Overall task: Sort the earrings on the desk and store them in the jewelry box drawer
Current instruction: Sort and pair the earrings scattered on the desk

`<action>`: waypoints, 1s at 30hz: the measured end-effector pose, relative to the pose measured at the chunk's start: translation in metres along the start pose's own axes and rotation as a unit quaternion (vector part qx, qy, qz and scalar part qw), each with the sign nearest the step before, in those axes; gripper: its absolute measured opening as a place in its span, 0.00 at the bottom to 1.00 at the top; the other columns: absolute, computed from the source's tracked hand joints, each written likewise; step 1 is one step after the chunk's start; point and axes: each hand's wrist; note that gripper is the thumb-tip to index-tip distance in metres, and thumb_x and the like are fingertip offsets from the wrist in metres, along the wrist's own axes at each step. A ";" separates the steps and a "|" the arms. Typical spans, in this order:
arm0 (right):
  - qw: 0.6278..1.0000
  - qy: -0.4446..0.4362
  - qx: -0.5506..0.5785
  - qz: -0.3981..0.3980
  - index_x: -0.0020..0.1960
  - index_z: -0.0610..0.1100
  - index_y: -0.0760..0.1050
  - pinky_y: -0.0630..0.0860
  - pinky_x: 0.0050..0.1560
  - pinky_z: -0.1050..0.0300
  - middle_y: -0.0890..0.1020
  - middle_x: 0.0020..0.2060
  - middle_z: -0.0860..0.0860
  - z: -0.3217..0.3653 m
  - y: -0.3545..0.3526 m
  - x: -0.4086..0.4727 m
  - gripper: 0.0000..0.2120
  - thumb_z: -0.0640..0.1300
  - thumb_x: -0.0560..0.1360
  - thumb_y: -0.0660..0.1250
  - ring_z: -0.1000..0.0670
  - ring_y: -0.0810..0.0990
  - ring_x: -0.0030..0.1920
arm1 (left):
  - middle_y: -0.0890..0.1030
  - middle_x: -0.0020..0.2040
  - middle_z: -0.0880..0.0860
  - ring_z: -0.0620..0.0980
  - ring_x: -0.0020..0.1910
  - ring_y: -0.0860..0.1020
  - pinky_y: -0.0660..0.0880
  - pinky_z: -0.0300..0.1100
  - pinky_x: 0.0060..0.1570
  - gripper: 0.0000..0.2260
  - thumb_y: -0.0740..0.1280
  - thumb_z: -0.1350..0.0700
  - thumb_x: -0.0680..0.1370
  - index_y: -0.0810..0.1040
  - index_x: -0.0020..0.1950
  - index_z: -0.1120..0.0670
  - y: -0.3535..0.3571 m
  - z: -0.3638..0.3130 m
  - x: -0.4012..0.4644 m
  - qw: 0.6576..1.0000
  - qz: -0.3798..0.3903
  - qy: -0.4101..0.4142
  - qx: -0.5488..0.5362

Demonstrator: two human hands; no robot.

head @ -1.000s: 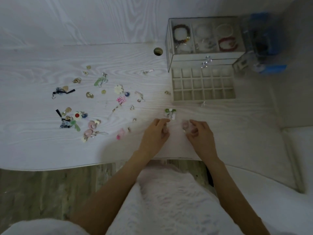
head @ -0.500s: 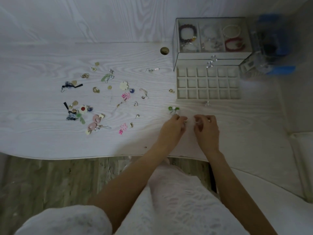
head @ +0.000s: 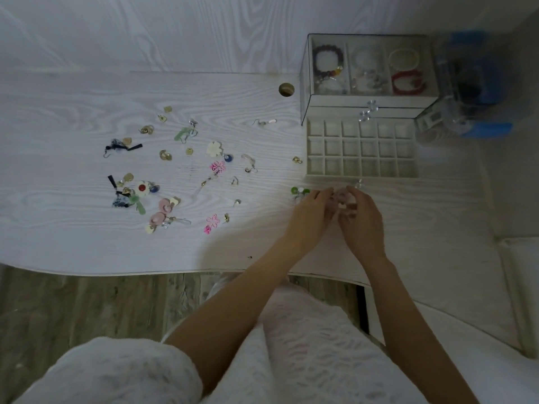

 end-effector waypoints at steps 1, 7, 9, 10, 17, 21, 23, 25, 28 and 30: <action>0.999 -0.022 -0.029 0.009 0.67 0.43 0.67 0.74 0.55 0.51 0.72 0.64 0.44 0.002 -0.004 -0.003 0.23 0.33 0.73 0.64 0.45 0.75 0.59 | 0.77 0.58 0.61 0.60 0.51 0.78 0.73 0.50 0.51 0.15 0.63 0.61 0.78 0.72 0.65 0.60 -0.008 0.002 -0.004 1.000 0.004 0.016 -0.004; 0.981 -0.123 -0.138 0.067 0.62 0.44 0.73 0.71 0.57 0.50 0.76 0.61 0.44 0.041 -0.003 -0.012 0.16 0.38 0.75 0.63 0.43 0.72 0.62 | 0.83 0.47 0.50 0.49 0.41 0.80 0.77 0.42 0.38 0.10 0.61 0.52 0.79 0.79 0.56 0.52 -0.082 0.038 -0.049 0.995 -0.023 0.057 0.073; 0.972 -0.161 -0.121 0.121 0.60 0.46 0.75 0.71 0.55 0.52 0.79 0.58 0.46 0.060 0.012 -0.005 0.14 0.39 0.76 0.62 0.44 0.75 0.60 | 0.83 0.45 0.50 0.49 0.40 0.79 0.76 0.42 0.38 0.10 0.62 0.52 0.78 0.80 0.54 0.52 -0.104 0.060 -0.067 0.993 -0.083 0.006 0.085; 0.966 -0.180 -0.112 0.146 0.60 0.46 0.76 0.71 0.54 0.53 0.80 0.57 0.47 0.071 0.022 0.001 0.14 0.39 0.76 0.62 0.45 0.76 0.58 | 0.83 0.45 0.51 0.50 0.42 0.79 0.75 0.43 0.38 0.09 0.63 0.53 0.78 0.80 0.54 0.52 -0.113 0.074 -0.076 0.989 -0.111 -0.027 0.093; 0.957 -0.229 -0.126 0.129 0.65 0.44 0.71 0.69 0.60 0.50 0.73 0.63 0.44 0.126 0.085 0.057 0.18 0.37 0.75 0.62 0.42 0.69 0.62 | 0.80 0.52 0.55 0.56 0.49 0.76 0.71 0.45 0.47 0.12 0.68 0.60 0.74 0.77 0.58 0.56 -0.148 0.138 -0.110 0.949 -0.219 -0.207 0.097; 0.945 -0.244 -0.176 0.127 0.66 0.43 0.70 0.64 0.66 0.48 0.66 0.69 0.43 0.138 0.105 0.069 0.19 0.37 0.75 0.61 0.41 0.62 0.68 | 0.79 0.52 0.54 0.51 0.45 0.76 0.74 0.44 0.46 0.15 0.71 0.58 0.72 0.76 0.59 0.55 -0.158 0.139 -0.108 0.966 -0.185 -0.172 0.061; 0.938 -0.284 -0.169 0.102 0.61 0.42 0.74 0.67 0.65 0.46 0.71 0.65 0.43 0.144 0.111 0.066 0.16 0.35 0.74 0.63 0.41 0.65 0.65 | 0.79 0.52 0.55 0.52 0.46 0.76 0.74 0.44 0.46 0.16 0.71 0.55 0.72 0.77 0.59 0.56 -0.152 0.133 -0.105 0.981 -0.132 -0.130 0.059; 0.925 -0.330 -0.165 0.092 0.57 0.43 0.77 0.70 0.59 0.46 0.77 0.57 0.44 0.151 0.118 0.064 0.14 0.35 0.73 0.65 0.41 0.70 0.59 | 0.79 0.52 0.58 0.57 0.47 0.77 0.74 0.46 0.45 0.17 0.71 0.54 0.72 0.77 0.59 0.57 -0.142 0.131 -0.100 0.985 -0.098 -0.105 0.095; 0.899 -0.369 -0.208 0.113 0.58 0.43 0.78 0.68 0.55 0.49 0.79 0.54 0.46 0.160 0.131 0.067 0.14 0.35 0.73 0.65 0.42 0.71 0.57 | 0.79 0.49 0.61 0.61 0.43 0.77 0.76 0.50 0.39 0.14 0.70 0.62 0.71 0.78 0.56 0.59 -0.135 0.130 -0.092 0.987 -0.073 -0.110 0.096; 0.886 -0.381 -0.232 0.125 0.60 0.43 0.77 0.65 0.55 0.50 0.79 0.55 0.46 0.162 0.137 0.071 0.15 0.35 0.73 0.65 0.41 0.71 0.58 | 0.79 0.44 0.60 0.61 0.38 0.78 0.76 0.51 0.36 0.10 0.68 0.64 0.71 0.79 0.51 0.61 -0.134 0.131 -0.090 0.988 -0.062 -0.108 0.091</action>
Point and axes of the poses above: each hand's wrist, its own x-axis towards the middle knuckle, its own y-axis out of the palm, z = x × y
